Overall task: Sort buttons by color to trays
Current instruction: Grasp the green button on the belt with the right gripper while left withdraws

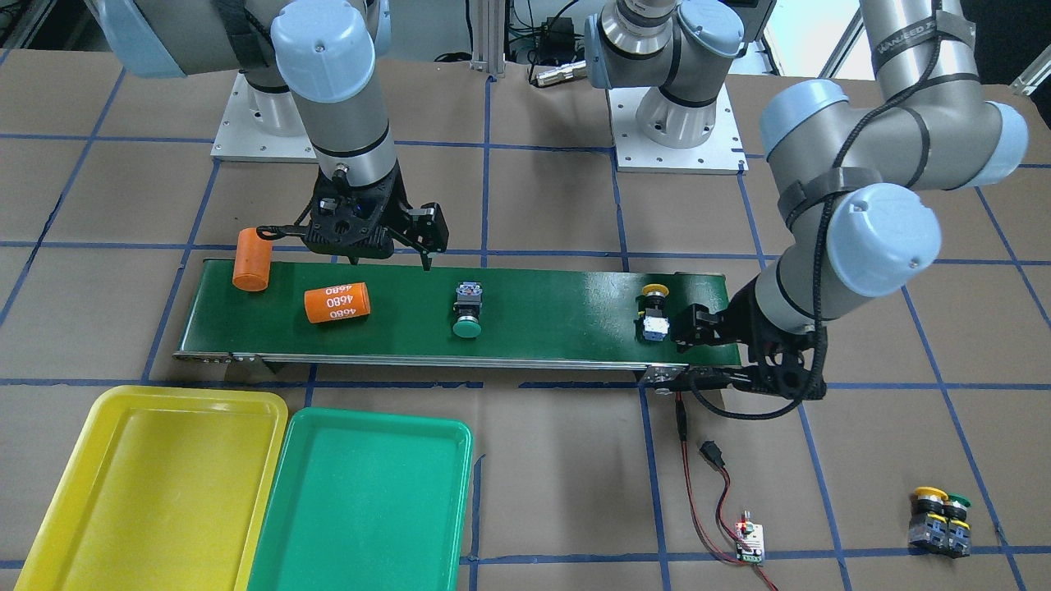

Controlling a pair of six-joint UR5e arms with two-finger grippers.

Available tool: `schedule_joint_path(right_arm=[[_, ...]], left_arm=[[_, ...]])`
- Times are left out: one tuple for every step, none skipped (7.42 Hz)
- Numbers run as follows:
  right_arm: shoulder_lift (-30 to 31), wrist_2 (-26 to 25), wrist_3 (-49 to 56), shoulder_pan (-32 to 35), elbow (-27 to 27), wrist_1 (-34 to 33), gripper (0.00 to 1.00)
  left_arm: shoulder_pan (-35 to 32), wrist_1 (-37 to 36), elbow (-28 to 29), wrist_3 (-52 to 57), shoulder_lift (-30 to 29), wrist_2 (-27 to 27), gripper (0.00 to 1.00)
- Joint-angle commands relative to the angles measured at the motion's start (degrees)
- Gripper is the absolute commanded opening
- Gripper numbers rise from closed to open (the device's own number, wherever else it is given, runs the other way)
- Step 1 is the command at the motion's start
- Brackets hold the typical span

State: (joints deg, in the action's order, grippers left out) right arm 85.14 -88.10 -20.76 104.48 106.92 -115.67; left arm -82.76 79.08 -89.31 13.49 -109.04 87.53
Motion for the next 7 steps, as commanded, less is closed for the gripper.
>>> schedule_joint_path(right_arm=[[-3.3, -0.4, -3.65, 3.26, 0.13, -5.06, 1.0], [-4.62, -0.49, -6.55, 4.4, 0.13, -5.7, 1.0], [-5.76, -0.49, -6.66, 4.68, 0.13, -5.7, 1.0], [-6.65, -0.58, -6.58, 4.77, 0.47, -5.79, 1.0], [-7.26, -1.1, -6.4, 4.24, 1.0, -7.45, 1.0], [-8.75, -3.71, -6.05, 3.63, 1.53, -9.38, 1.0], [-8.59, -3.57, -5.88, 3.19, 1.01, -9.05, 1.0]], left_arm=[[5.13, 0.99, 10.18, 7.03, -7.9, 0.27, 1.0], [8.63, 0.99, 15.26, 15.69, -12.64, 0.18, 1.0], [11.89, 0.99, 20.18, 21.87, -17.04, 0.27, 1.0], [13.49, 0.99, 24.32, 24.63, -20.74, 0.27, 1.0], [15.24, 0.99, 27.76, 28.92, -24.6, 0.18, 1.0], [16.3, 0.99, 29.79, 29.57, -26.99, 0.1, 1.0], [16.32, 0.9, 30.68, 29.58, -28.41, 0.09, 1.0]])
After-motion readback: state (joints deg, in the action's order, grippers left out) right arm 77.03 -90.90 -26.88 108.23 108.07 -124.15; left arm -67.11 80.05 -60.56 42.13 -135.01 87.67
